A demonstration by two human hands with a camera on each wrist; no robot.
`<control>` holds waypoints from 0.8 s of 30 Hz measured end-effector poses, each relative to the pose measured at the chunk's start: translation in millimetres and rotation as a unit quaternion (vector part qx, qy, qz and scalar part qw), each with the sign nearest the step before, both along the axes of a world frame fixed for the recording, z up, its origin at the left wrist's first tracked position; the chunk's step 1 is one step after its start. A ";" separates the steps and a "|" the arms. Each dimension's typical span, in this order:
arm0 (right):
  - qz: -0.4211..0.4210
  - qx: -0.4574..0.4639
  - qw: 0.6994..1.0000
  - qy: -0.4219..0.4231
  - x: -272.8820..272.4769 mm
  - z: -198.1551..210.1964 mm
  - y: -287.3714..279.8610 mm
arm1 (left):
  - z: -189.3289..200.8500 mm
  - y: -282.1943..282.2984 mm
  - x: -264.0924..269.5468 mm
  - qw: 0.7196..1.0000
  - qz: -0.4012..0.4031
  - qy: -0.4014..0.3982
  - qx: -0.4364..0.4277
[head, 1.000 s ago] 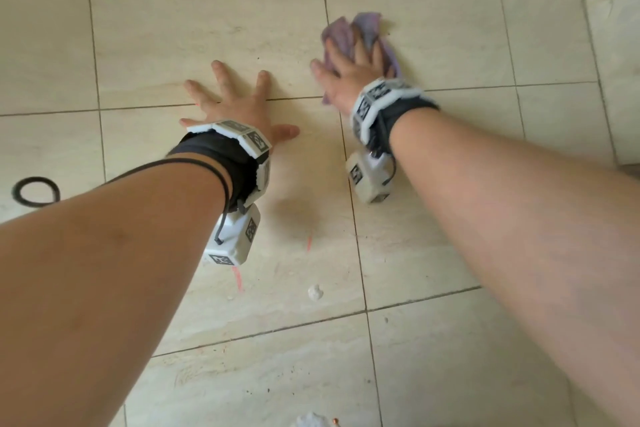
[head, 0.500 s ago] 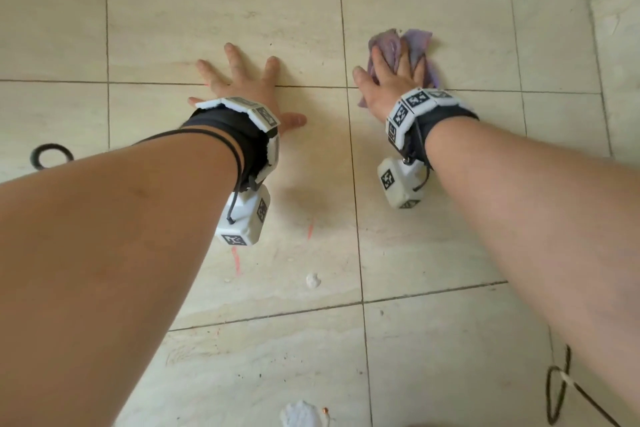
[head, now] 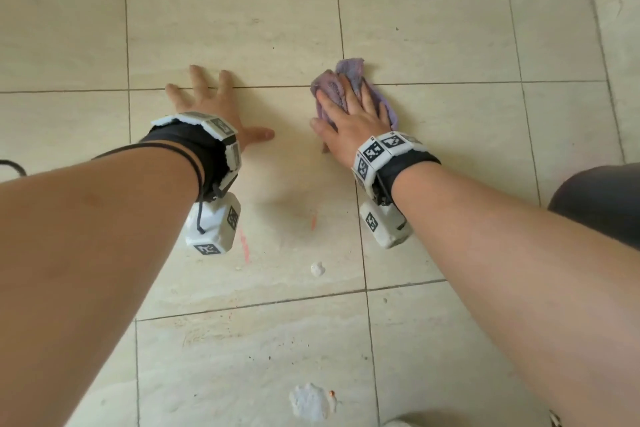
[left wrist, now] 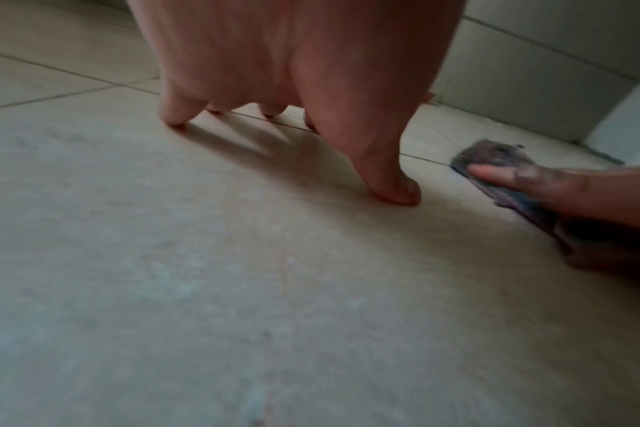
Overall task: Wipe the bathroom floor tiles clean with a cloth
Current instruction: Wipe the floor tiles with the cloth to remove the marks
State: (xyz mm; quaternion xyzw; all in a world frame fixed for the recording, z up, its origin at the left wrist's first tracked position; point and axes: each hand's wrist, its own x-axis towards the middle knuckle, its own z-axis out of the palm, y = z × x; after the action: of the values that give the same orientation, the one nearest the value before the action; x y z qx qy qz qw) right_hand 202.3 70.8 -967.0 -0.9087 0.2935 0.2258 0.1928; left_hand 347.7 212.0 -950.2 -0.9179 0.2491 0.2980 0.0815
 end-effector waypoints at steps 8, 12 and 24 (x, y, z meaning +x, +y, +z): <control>-0.089 0.005 0.996 0.027 87.1 6.8 -31.0 | -4.3 4.4 5.8 1.000 0.023 0.015 0.007; -0.007 0.011 1.000 0.004 114.7 4.7 -15.4 | -11.6 4.7 9.0 0.998 0.045 0.035 -0.008; 0.106 -0.004 0.994 -0.024 29.8 -5.3 29.0 | -4.7 -0.7 9.5 0.999 0.035 0.035 0.021</control>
State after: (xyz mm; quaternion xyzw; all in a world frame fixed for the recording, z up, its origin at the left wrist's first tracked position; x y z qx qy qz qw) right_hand 232.1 99.8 -972.3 -0.9407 0.1914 0.2222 0.1706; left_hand 357.2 211.3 -954.9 -0.9133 0.2131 0.3375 0.0814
